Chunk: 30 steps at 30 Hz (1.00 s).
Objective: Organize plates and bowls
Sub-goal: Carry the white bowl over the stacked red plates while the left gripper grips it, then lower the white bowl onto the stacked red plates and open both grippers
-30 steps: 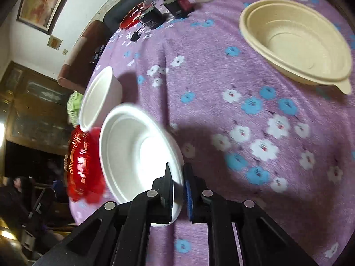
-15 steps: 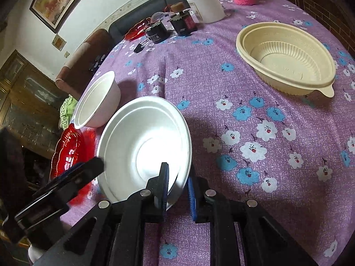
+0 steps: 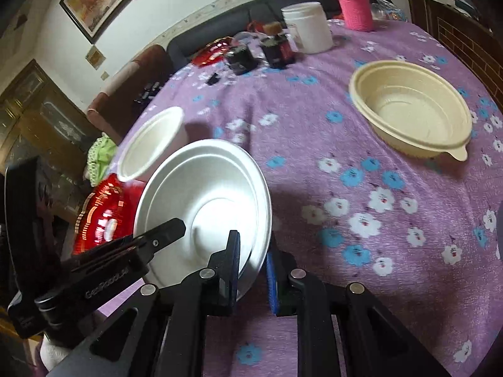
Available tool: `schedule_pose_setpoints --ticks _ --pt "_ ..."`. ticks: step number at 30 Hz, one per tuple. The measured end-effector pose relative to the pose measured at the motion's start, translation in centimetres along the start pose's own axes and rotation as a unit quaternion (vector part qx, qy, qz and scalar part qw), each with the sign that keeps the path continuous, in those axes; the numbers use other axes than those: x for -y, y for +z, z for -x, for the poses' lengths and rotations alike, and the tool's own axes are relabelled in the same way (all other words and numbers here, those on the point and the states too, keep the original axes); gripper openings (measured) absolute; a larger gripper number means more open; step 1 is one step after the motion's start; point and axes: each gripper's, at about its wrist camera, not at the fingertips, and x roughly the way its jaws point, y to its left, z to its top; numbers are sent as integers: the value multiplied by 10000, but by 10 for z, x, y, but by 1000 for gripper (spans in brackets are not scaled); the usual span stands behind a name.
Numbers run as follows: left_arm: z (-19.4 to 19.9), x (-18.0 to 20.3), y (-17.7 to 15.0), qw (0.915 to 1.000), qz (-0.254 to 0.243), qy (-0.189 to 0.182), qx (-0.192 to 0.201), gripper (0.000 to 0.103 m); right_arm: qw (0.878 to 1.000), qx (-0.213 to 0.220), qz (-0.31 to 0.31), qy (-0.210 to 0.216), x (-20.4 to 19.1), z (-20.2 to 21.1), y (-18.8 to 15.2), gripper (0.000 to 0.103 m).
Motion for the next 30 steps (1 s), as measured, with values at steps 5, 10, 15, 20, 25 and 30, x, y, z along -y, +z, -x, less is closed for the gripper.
schedule_pose_setpoints --ticks 5,10,15,20,25,30 --pt "57 -45 -1 9975 357 230 557 28 9989 1 257 400 -49 -4 7 17" --pt "95 -109 -2 9882 786 851 1003 36 9936 -181 841 731 -129 -37 10 17" --pt "87 -172 2 9796 1288 1293 843 38 9859 -404 1466 703 -201 -89 4 17" --pt "64 -209 1 9783 1477 1395 396 43 9827 -596 1714 376 -228 -131 -4 18" --pt "84 -220 -5 9748 1693 1237 762 62 9825 -464 1794 208 -229 -141 -7 25" --pt "114 -214 -11 9708 1685 1183 1229 69 9838 -216 1751 311 -226 -130 -5 37"
